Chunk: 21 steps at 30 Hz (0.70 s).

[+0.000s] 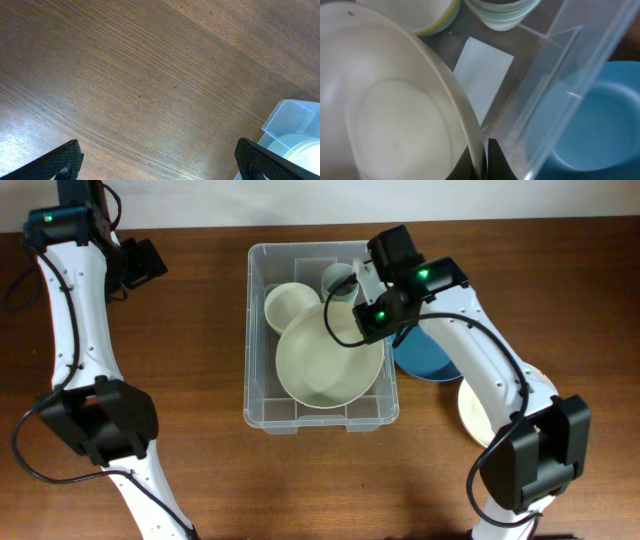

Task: Pack container
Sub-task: 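Lower the cream bowl into the container's front and release, then move the right gripper to the dark teal bowl's right rim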

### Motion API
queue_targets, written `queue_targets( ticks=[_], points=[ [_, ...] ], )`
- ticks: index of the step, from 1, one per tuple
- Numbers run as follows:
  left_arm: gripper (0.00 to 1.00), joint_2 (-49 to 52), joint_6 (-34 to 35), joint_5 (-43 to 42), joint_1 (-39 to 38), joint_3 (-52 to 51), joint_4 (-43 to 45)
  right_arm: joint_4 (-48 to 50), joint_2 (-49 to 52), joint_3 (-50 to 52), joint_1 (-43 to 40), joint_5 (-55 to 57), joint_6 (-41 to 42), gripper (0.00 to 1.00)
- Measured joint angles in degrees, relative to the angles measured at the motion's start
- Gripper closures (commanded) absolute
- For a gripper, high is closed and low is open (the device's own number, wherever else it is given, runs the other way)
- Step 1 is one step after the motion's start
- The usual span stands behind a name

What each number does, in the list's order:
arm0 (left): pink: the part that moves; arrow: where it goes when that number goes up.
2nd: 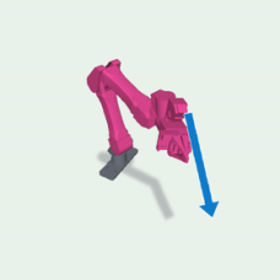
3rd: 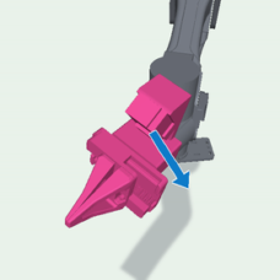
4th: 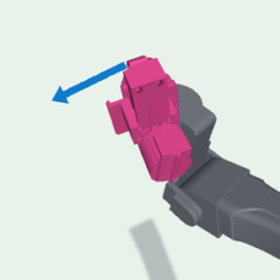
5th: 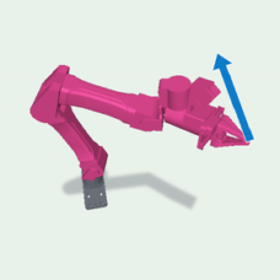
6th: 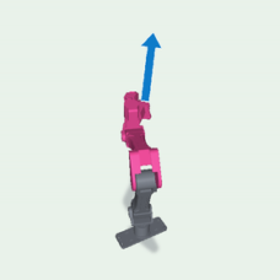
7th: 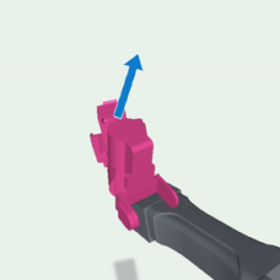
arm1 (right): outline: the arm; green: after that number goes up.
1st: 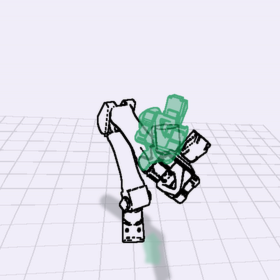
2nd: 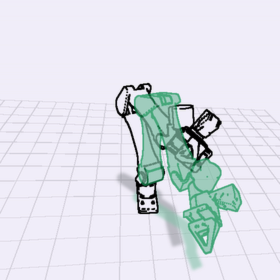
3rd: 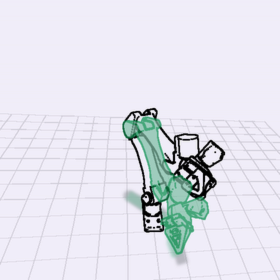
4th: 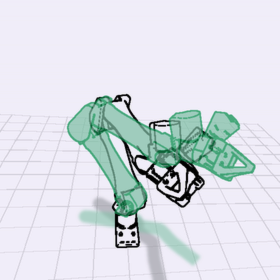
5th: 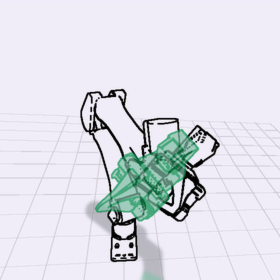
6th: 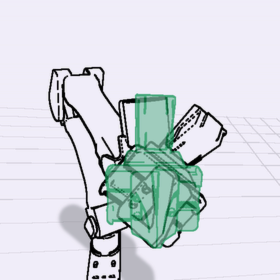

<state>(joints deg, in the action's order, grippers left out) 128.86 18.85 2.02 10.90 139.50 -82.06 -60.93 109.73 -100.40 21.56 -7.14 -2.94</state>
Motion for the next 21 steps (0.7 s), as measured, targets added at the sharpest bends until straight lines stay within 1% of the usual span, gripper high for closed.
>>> queue_targets(
  ticks=[1, 4, 16, 21],
  points=[
    [0.01, 0.00, 0.02, 0.00, 0.00, 0.00, 0.00, 0.00, 0.07, 0.02, 0.31, -0.02, 0.00, 0.58],
    [0.01, 0.00, 0.00, 0.00, 0.00, 0.00, 0.00, 0.02, 0.07, 0.02, 1.18, -0.02, -0.04, 0.57],
    [0.01, 0.00, 0.02, 0.00, 0.00, 0.00, 0.00, 0.28, -0.07, 0.02, 1.18, -0.15, -0.02, 0.57],
    [0.01, 0.00, 0.00, 0.00, 0.00, 0.00, 0.00, 0.11, -2.84, 0.02, -2.14, -0.22, 0.46, 0.57]
  ],
)
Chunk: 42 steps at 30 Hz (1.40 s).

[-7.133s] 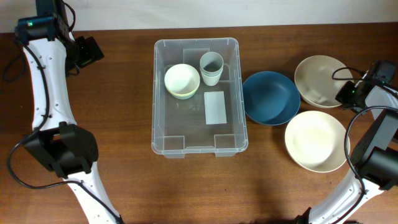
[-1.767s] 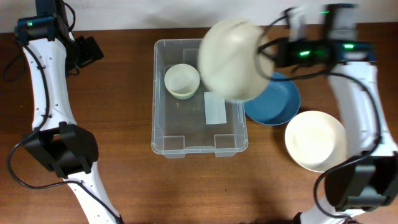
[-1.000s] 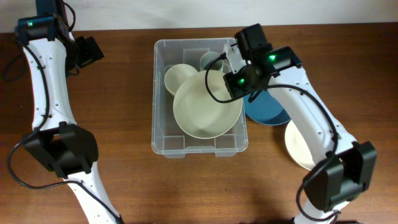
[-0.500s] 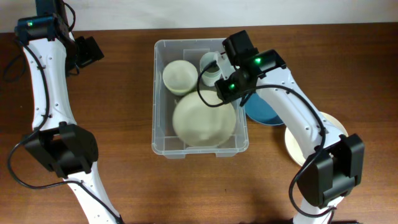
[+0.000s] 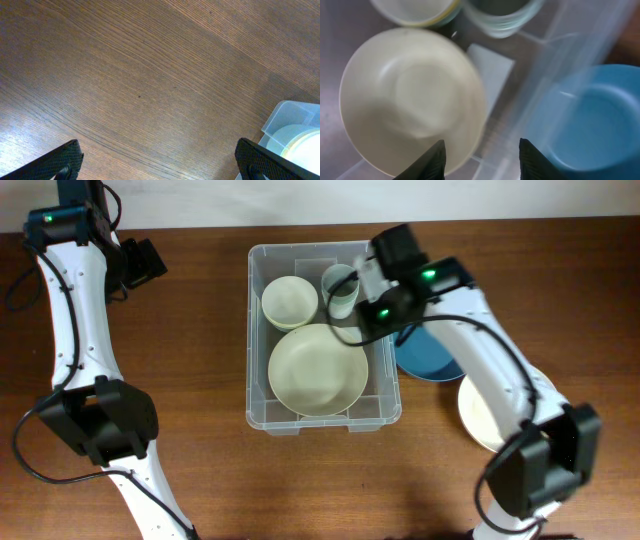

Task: Pack container
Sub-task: 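Move the right gripper to the dark teal bowl's right rim, then pinch the teal bowl's rim and lift it up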

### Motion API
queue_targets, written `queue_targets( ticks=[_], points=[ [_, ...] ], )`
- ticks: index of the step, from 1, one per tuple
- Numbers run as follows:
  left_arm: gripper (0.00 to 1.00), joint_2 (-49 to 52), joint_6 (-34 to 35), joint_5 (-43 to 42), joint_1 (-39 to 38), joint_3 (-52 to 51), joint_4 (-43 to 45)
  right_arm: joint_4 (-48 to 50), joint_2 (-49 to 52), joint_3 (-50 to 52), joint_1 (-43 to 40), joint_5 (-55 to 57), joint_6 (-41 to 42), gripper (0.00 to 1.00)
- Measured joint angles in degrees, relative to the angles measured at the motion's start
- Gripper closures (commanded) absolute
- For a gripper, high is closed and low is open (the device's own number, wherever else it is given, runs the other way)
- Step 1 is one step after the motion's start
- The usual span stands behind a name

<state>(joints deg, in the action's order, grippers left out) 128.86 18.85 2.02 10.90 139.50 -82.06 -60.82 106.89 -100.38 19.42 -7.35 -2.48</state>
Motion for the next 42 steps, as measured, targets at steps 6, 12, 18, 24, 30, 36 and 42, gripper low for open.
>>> queue_targets(
  ticks=[6, 12, 18, 24, 30, 36, 42],
  points=[
    [0.01, 0.00, 0.00, 0.00, 0.00, 0.00, 0.00, -0.57, -8.59, -0.37, -12.37, 0.02, 1.73, 0.57],
    [0.01, 0.00, 0.02, 0.00, 0.00, 0.00, 0.00, -5.27, -10.03, -1.07, -29.18, 0.04, 4.24, 0.57],
    [0.01, 0.00, 0.00, 0.00, 0.00, 0.00, 0.00, -6.14, -5.60, -1.01, -39.32, -0.90, 1.01, 0.57],
    [0.00, 0.00, 0.00, 0.00, 0.00, 0.00, 0.00, -3.10, 1.07, -0.96, -39.12, -2.21, -0.74, 0.57],
    [0.01, 0.00, 0.00, 0.00, 0.00, 0.00, 0.00, 0.63, 10.88, -0.74, -36.87, -5.42, -2.47, 0.51],
    [0.01, 0.00, 0.02, 0.00, 0.00, 0.00, 0.00, 4.20, 18.01, -0.66, -34.77, -6.80, -5.31, 0.46],
    [0.01, 0.00, 0.00, 0.00, 0.00, 0.00, 0.00, 7.15, 21.49, -0.63, -34.42, -7.34, -6.97, 0.47]
  ],
)
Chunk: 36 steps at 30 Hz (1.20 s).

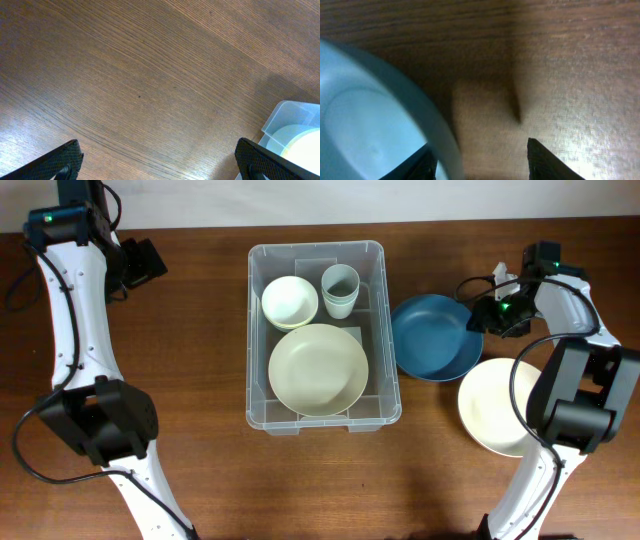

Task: Pack container
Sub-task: 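Pinch the teal bowl's rim and lift it up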

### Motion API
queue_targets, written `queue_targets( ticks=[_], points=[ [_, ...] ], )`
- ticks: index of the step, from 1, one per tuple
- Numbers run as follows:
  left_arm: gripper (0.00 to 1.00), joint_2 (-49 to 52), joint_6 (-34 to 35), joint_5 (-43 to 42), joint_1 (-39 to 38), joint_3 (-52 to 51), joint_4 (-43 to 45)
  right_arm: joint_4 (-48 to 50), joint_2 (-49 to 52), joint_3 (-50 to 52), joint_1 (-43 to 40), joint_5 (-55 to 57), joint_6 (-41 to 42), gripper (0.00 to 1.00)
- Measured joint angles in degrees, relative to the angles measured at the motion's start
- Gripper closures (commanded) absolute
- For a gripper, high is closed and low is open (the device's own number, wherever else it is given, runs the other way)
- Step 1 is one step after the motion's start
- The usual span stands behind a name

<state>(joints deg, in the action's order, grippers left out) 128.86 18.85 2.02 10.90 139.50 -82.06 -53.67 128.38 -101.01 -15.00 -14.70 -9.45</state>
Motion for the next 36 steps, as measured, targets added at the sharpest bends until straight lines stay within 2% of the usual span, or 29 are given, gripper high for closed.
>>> queue_targets(
  ticks=[8, 9, 11, 13, 16, 19, 22, 25, 36],
  points=[
    [0.01, 0.00, 0.00, 0.00, 0.00, 0.00, 0.00, 3.69, 1.73, 0.00, 0.00, -1.18, -0.66, 0.47],
    [0.01, 0.00, 0.02, 0.00, 0.00, 0.00, 0.00, 4.11, 2.19, 0.00, 0.00, -1.75, -0.79, 0.49],
    [0.01, 0.00, 0.02, 0.00, 0.00, 0.00, 0.00, 4.72, 2.45, -0.02, 0.00, -2.80, -1.20, 0.64],
    [0.01, 0.00, 0.02, 0.00, 0.00, 0.00, -0.02, 5.01, 2.78, -0.02, 0.00, -3.96, -1.44, 0.75],
    [0.01, 0.00, 0.00, 0.02, 0.00, 0.00, 0.00, 5.62, 3.06, -0.02, 0.00, -4.98, -1.11, 0.77],
    [0.00, 0.00, 0.00, 0.00, 0.00, 0.00, 0.00, 6.34, 3.10, -0.02, -0.02, -5.31, -1.22, 0.84],
    [0.01, 0.00, 0.00, 0.00, 0.00, 0.00, 0.00, 7.30, 3.15, -0.02, -0.33, -5.62, -1.01, 0.85],
    [0.01, 0.00, 0.02, 0.00, 0.00, 0.00, 0.00, 8.39, 3.17, -0.02, -1.05, -5.84, -0.66, 0.93],
    [0.01, 0.00, 0.00, 0.00, 0.00, 0.00, -0.02, 14.03, 3.28, 0.00, -9.55, -6.43, 6.58, 0.96]
  ],
)
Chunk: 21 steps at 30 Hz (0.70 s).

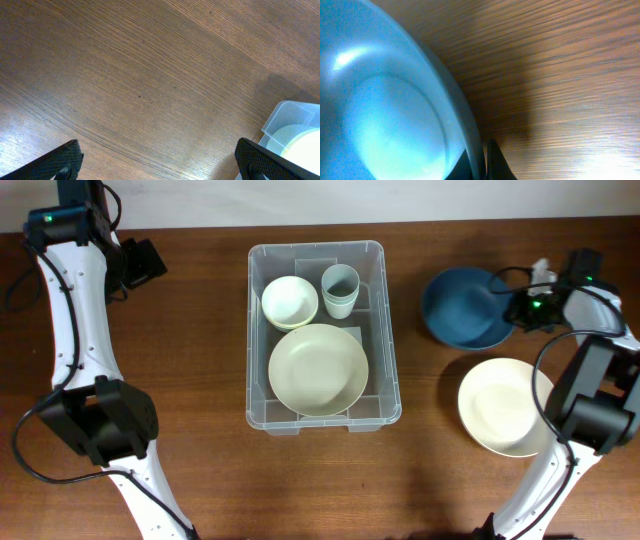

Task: Pack container
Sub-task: 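Pinch the teal bowl's rim and lift it up, then carry the teal bowl over and set it into the cream bowl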

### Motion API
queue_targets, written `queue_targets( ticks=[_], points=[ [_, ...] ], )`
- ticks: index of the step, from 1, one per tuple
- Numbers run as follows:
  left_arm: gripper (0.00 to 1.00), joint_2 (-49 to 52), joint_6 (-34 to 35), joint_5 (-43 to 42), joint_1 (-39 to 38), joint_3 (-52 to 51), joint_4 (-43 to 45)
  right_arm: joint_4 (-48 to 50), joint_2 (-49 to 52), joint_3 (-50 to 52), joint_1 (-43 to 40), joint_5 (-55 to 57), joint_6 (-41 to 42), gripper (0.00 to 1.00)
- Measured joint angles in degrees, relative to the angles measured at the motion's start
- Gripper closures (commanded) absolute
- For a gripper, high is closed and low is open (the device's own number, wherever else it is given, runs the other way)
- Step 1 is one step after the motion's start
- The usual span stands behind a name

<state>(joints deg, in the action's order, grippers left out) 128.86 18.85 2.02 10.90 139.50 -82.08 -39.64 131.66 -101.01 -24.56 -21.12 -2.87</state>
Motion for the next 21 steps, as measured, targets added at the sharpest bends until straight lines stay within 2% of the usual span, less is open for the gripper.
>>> queue_targets(
  ticks=[6, 10, 16, 21],
  points=[
    [0.01, 0.00, 0.02, 0.00, 0.00, 0.00, 0.02, 4.72, 0.70, 0.04, -4.57, -6.12, 2.01, 0.96],
    [0.01, 0.00, 0.02, 0.02, 0.00, 0.00, 0.02, 9.88, 0.79, 0.37, -6.56, -14.05, 2.43, 0.96],
    [0.01, 0.00, 0.00, 0.02, 0.00, 0.00, 0.02, 20.37, 0.79, 0.66, -7.45, -31.80, 3.06, 0.96],
    [0.01, 0.00, 0.00, 0.00, 0.00, 0.00, 0.02, 34.99, 0.79, 0.85, -7.21, -47.89, 9.31, 0.96]
  ],
)
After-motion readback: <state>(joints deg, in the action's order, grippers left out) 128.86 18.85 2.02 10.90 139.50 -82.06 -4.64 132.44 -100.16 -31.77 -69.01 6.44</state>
